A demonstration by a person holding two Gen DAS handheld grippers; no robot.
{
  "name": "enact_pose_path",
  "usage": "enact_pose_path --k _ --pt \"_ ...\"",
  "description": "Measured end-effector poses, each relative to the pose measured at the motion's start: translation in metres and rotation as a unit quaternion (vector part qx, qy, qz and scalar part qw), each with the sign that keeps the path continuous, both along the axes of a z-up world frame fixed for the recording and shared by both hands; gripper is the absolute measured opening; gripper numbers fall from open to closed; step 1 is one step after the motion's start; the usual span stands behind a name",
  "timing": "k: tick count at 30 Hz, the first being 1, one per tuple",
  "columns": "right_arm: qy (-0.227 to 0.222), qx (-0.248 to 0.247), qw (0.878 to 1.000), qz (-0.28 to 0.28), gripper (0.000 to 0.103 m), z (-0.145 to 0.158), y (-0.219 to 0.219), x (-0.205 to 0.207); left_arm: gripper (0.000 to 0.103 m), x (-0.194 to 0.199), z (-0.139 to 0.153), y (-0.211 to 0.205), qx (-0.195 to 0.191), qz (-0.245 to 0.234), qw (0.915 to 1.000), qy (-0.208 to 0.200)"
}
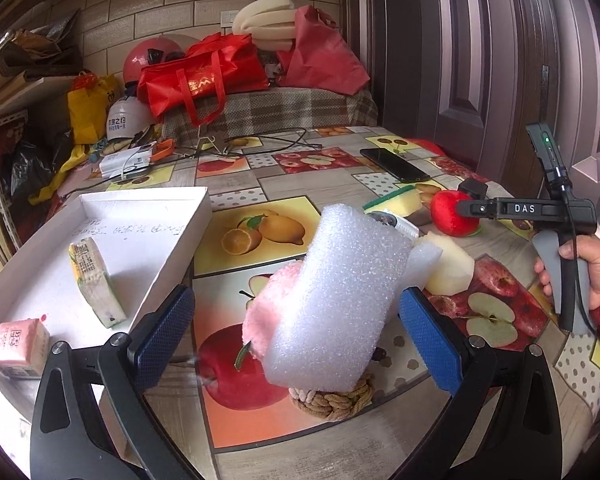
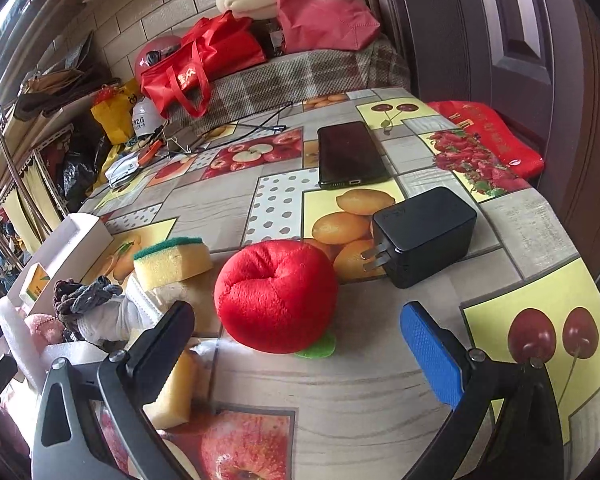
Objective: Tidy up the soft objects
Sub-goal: 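Grasp the white foam block with the left gripper while the right gripper grasps the red plush apple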
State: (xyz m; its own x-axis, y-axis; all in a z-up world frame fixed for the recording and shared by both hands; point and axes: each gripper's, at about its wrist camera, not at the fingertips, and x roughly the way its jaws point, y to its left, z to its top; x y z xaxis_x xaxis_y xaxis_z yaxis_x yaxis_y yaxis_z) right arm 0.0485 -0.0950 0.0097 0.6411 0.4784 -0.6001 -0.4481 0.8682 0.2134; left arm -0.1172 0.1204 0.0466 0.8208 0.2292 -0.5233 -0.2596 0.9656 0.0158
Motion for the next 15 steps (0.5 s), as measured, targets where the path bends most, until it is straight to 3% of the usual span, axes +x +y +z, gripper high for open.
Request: enact_pose_path --k 5,11,12,13,15 --pt "-0.004 -0.023 1.0 0.014 0.103 0.0 0.013 0.005 0.102 0.042 -0.007 -0.01 0.032 -0.025 0.9983 0.041" --pt "-0.015 -0.073 0.997 0.02 0.101 -0.001 0.037 0.014 0.085 0.079 -0.011 -0.007 0.01 -0.031 0.9978 0.058" --pt "-0.008 -0.085 0.996 0.022 0.092 -0.003 0.041 0.017 0.085 0.076 -0.009 -0.009 0.014 -0.029 0.9982 0.05" --pt "0.001 -0.092 0.995 0.026 0.074 -0.006 0.044 0.019 0.085 0.07 -0.006 -0.009 0.017 -0.025 0.9989 0.035" --pt "0.007 -0.093 0.995 0.026 0.069 -0.007 0.043 0.021 0.085 0.058 -0.002 -0.007 0.015 -0.009 0.9998 0.014"
